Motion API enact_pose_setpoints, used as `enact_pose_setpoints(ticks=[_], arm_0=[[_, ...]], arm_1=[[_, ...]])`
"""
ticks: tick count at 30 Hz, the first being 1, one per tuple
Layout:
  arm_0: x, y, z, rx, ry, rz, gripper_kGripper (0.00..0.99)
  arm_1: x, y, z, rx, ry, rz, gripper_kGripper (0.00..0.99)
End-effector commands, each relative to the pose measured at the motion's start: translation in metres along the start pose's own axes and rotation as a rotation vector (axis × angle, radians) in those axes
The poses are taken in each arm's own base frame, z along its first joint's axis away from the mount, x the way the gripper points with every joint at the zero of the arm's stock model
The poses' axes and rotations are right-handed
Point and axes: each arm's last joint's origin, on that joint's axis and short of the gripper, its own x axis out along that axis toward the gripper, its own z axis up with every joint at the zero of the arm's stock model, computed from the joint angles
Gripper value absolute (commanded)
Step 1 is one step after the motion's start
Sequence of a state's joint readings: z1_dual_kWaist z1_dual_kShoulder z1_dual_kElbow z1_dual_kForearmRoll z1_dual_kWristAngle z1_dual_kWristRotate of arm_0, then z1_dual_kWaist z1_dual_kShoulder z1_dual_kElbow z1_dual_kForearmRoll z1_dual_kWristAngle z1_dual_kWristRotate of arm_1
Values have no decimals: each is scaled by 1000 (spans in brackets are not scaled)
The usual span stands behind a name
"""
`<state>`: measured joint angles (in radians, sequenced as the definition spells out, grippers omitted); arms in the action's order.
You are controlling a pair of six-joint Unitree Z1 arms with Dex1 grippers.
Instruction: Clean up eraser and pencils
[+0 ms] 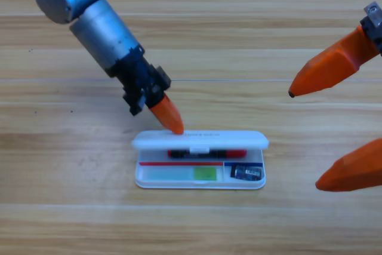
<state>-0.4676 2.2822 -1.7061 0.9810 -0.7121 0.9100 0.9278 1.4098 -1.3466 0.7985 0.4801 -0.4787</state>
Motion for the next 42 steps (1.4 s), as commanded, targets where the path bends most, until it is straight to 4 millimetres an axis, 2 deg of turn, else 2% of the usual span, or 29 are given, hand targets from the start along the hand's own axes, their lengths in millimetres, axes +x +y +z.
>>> enact_pose_setpoints(ticks=[1, 10, 28, 32, 35, 37, 40, 42], arm_0=[[28, -12, 0, 6, 64, -11, 0], [39, -15, 0, 13, 105, 23, 0], [53, -29, -21, 20, 138, 34, 0], [53, -30, -20, 20, 135, 39, 0], [47, -32, -17, 26, 130, 54, 0], [37, -38, -11, 36, 123, 84, 0], [3, -59, 7, 70, 86, 143, 0], [-28, -79, 22, 96, 79, 188, 0]], arm_1=[[15, 0, -5, 15, 25, 45, 973], [16, -1, -5, 17, 27, 49, 973], [20, -3, -5, 21, 33, 59, 973], [20, -3, -5, 21, 33, 59, 973], [20, -3, -5, 23, 33, 58, 973], [20, -3, -5, 21, 33, 58, 973], [20, -3, -5, 23, 33, 58, 973], [20, -3, -5, 23, 33, 58, 973]])
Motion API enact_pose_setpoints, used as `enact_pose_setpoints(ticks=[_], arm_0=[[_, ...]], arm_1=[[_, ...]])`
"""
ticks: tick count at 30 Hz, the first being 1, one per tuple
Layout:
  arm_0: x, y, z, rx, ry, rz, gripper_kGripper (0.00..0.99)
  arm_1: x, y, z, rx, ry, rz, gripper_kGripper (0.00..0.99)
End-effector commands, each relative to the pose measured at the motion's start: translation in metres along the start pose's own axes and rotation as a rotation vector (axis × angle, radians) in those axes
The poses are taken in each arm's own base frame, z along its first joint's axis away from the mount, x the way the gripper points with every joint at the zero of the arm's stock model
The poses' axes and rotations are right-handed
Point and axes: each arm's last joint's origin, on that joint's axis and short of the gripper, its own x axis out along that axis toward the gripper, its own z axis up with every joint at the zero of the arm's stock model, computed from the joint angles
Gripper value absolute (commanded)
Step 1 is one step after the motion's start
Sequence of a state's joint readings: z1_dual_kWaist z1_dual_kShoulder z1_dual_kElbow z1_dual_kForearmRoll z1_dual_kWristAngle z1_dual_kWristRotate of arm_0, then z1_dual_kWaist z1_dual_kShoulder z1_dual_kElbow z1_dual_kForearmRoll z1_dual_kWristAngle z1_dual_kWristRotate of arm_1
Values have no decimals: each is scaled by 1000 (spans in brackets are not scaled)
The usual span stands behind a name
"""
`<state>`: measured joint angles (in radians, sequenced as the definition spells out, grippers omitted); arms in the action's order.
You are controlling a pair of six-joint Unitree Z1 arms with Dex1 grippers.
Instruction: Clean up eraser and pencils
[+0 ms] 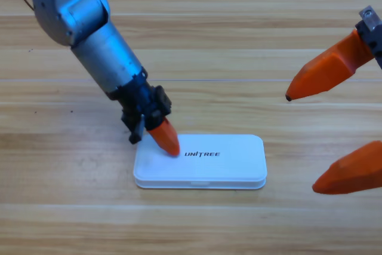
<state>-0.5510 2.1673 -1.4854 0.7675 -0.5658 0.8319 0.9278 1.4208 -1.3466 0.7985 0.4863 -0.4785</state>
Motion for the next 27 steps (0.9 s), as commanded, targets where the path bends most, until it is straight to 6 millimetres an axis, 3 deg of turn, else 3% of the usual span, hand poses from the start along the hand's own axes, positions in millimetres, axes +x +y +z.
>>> enact_pose_setpoints(ticks=[1, 5, 8, 12, 13, 27], arm_0=[[-72, -45, 30, 57, -14, 87, 0], [-143, -106, 48, 194, -77, 164, 0], [-176, -150, 45, 286, -148, 197, 0], [-191, -183, 25, 291, -169, 199, 847], [-191, -187, 21, 275, -171, 198, 965], [-182, -185, 15, 225, -147, 177, 990]], arm_1=[[16, -1, -5, 17, 28, 48, 973], [16, -1, -5, 17, 28, 48, 973], [16, -1, -4, 15, 26, 47, 973], [16, -1, -4, 17, 26, 47, 973], [16, -1, -4, 17, 26, 48, 973], [14, 0, -5, 15, 24, 46, 973]])
